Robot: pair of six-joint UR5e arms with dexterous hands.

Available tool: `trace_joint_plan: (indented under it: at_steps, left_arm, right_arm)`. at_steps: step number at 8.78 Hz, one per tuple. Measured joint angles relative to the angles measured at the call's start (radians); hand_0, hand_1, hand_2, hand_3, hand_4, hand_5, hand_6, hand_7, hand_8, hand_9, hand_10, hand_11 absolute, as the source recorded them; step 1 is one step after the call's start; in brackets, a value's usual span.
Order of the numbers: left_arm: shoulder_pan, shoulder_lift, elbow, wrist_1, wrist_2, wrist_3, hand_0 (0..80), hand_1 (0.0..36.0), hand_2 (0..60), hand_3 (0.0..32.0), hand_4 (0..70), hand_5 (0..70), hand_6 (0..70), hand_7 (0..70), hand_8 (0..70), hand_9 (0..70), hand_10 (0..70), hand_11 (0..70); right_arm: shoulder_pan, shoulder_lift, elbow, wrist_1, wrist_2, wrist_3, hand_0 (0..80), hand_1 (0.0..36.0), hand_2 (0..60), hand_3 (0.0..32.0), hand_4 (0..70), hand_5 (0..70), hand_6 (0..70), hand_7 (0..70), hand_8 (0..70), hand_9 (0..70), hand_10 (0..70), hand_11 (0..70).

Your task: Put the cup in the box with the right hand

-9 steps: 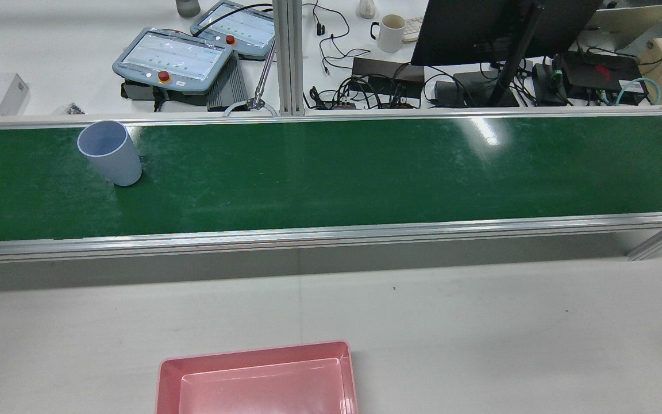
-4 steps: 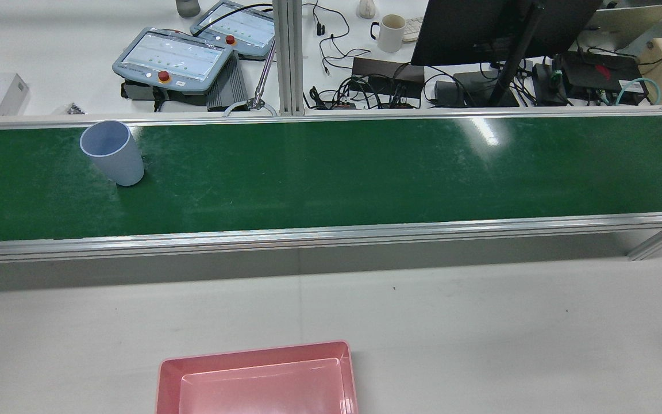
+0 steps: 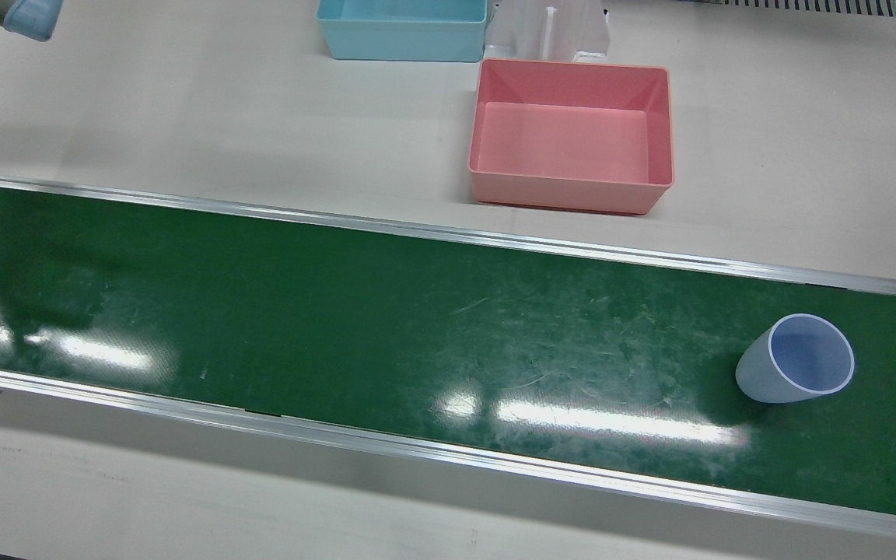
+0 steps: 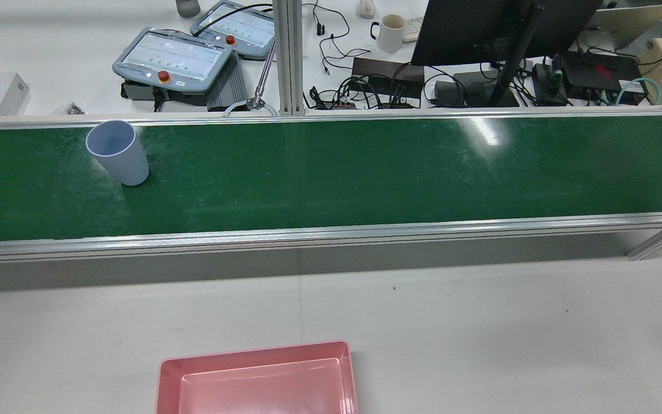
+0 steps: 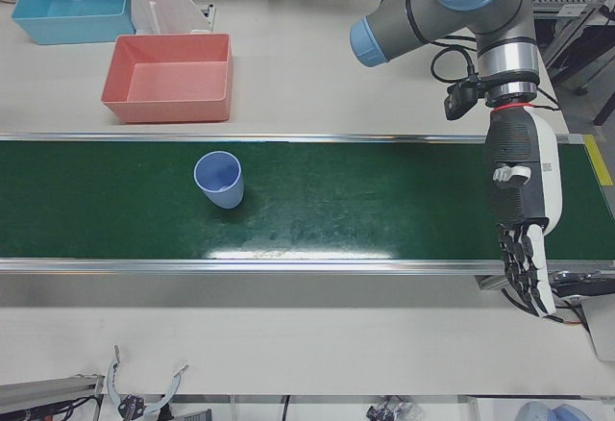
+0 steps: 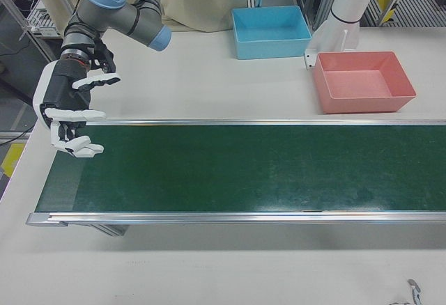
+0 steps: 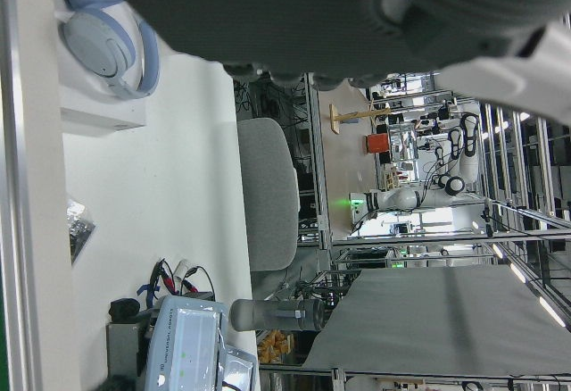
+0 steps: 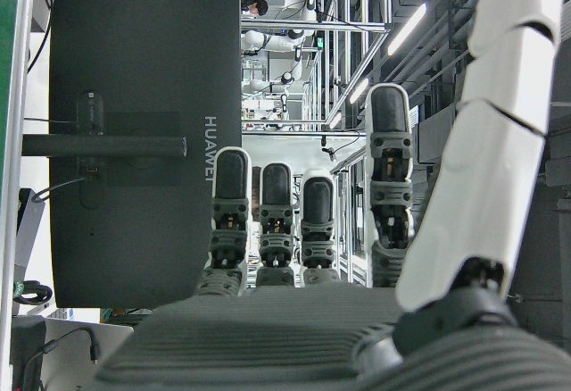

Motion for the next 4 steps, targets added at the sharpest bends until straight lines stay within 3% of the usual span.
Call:
trace_joint_plan:
  at_steps: [4]
  left_arm:
    - [0.000, 0.000, 0.001, -0.002, 0.000, 0.000, 0.0, 0.0, 0.0, 0.0, 0.0, 0.0, 0.0, 0.0, 0.0, 0.0, 0.0, 0.0]
  right_arm:
    - [0.006, 0.005, -0.010, 0.002, -0.001, -0.001, 53.1, 15.5, 8.5, 0.0, 66.0, 6.3, 14.6, 54.2, 20.2, 32.1, 22.6, 33.0]
